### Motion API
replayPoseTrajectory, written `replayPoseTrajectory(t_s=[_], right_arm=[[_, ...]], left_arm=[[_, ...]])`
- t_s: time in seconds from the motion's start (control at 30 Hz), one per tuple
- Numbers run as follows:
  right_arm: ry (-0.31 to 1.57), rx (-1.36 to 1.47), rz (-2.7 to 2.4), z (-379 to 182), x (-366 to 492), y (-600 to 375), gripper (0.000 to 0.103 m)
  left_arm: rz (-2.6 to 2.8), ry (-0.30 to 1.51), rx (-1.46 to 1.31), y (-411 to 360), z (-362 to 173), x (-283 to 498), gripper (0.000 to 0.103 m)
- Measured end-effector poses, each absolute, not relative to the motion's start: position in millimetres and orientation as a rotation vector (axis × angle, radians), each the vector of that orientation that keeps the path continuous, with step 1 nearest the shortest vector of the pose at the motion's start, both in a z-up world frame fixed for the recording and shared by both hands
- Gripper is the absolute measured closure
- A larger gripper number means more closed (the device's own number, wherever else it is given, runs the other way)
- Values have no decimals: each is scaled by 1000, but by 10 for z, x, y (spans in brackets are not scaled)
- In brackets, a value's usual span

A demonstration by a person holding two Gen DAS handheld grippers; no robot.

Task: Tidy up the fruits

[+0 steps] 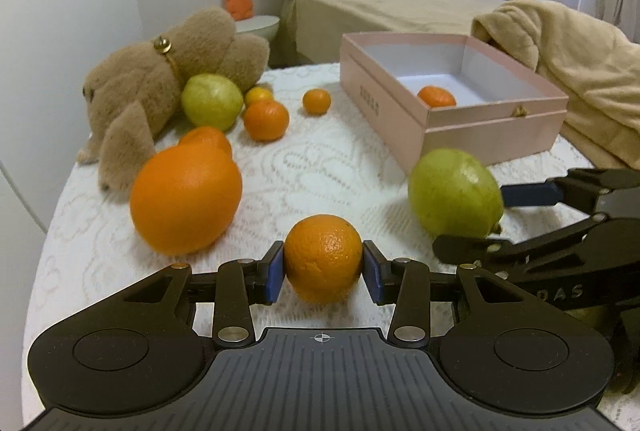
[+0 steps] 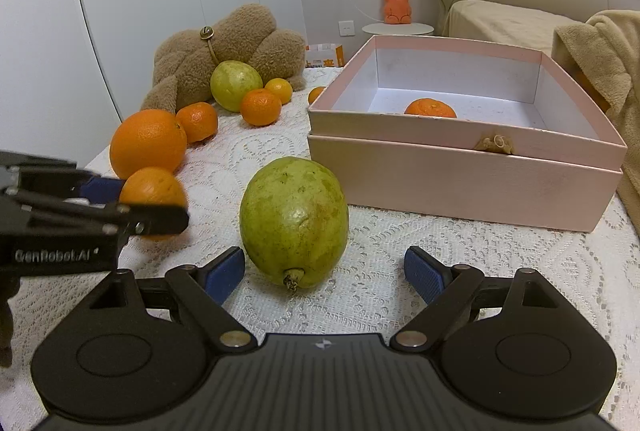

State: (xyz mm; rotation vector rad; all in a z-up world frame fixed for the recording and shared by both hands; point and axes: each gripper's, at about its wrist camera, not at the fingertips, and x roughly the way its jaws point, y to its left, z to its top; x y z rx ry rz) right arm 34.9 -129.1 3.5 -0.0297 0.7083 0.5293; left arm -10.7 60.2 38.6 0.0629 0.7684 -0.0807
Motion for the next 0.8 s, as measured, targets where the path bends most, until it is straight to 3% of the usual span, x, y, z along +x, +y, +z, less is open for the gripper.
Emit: replayPoseTrajectory(t_s=[0.5,0.63,0.8], right_arm=[[711,-27,537,30,356,-1293,13],[743,-8,581,30,402,-1315,1],[769,-22,597,47,414,-1289,0]], left_arm=[[-56,765,-24,677,229,-40,56],[-71,750,-61,711,206,-35,51],[-92,711,-43,700,164,-113,50]])
